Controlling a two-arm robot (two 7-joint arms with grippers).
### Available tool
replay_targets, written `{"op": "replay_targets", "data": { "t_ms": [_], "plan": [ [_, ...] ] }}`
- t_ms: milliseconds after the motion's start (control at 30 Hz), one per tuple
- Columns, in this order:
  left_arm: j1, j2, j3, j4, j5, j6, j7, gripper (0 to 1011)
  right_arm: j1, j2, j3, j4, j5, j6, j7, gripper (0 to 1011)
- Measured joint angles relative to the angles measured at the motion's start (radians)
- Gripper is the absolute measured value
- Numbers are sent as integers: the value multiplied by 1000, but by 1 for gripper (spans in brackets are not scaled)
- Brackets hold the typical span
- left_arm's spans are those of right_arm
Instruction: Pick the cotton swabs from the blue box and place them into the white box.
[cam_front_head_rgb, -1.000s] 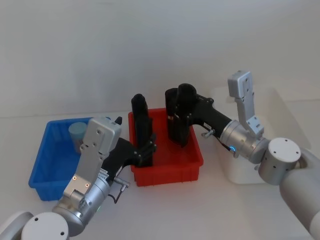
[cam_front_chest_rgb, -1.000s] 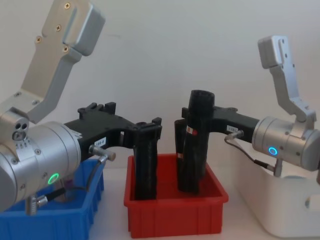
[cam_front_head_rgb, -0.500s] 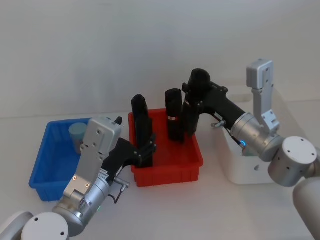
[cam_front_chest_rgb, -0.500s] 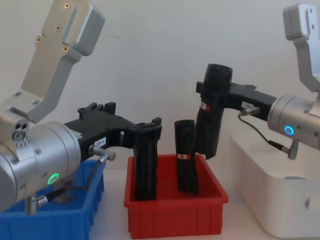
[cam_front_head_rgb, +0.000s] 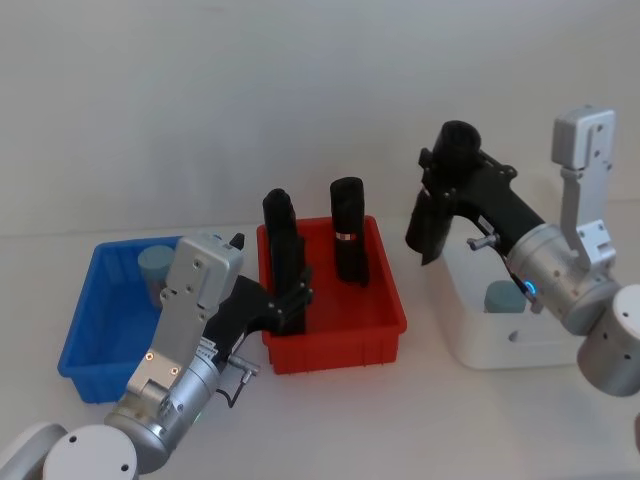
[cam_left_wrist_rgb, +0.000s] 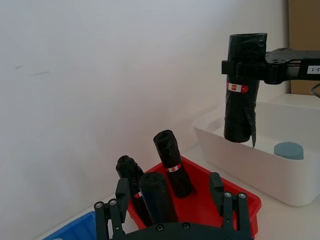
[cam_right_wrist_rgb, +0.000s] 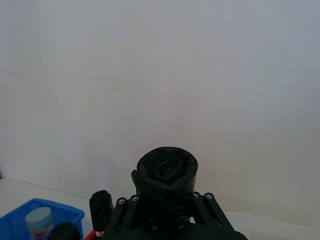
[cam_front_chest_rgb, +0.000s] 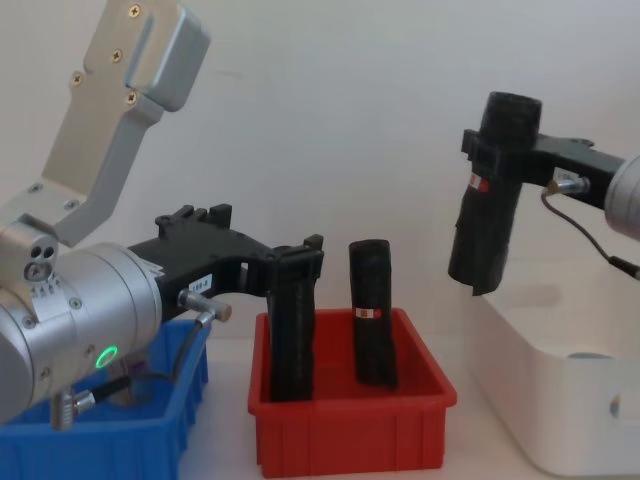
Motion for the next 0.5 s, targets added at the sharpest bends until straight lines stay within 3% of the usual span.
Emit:
{"op": "replay_targets", "data": {
  "t_ms": [367, 500],
  "plan": [
    [0, 0, 0, 0, 0, 0, 0, 1004, -116, 57, 35, -197, -22, 111, -147, 391],
    [0, 0, 0, 0, 0, 0, 0, 1004, -146, 76, 49, -239, -27, 135, -185, 391]
  ]
}}
